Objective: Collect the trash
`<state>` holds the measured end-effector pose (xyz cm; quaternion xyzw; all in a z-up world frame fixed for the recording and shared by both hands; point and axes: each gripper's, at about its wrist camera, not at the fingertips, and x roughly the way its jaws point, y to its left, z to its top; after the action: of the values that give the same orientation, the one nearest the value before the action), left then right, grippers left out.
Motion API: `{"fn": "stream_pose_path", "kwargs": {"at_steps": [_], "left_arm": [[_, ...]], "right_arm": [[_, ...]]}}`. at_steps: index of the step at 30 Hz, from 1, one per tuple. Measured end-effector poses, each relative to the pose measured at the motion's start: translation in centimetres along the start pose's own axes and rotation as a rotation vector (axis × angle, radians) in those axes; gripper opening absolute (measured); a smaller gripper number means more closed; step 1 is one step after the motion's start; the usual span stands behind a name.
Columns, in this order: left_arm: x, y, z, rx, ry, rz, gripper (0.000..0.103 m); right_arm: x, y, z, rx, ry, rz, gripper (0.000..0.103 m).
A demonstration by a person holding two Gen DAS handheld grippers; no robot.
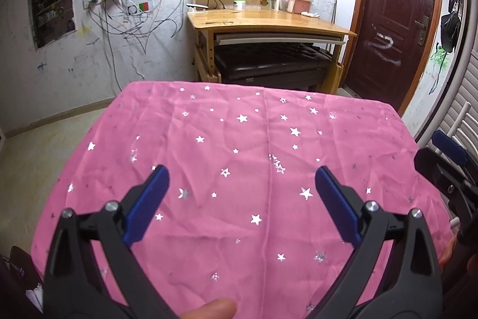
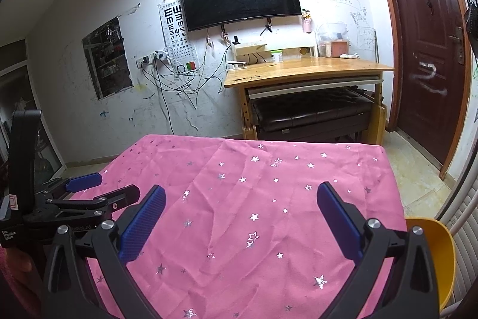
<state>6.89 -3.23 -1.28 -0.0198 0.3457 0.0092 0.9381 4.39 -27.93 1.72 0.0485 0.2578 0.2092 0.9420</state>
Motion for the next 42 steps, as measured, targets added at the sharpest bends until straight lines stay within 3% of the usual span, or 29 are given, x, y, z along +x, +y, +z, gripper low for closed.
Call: {"fn": "stream_pose_path", "kwargs": {"at_steps": [42], "left_arm": [[0.18, 0.39, -0.71, -0.002, 0.016, 0.003, 0.094]], "right_arm": [[-0.01, -0.62, -0.13, -0.012, 0.012, 0.003, 0.095]]}}
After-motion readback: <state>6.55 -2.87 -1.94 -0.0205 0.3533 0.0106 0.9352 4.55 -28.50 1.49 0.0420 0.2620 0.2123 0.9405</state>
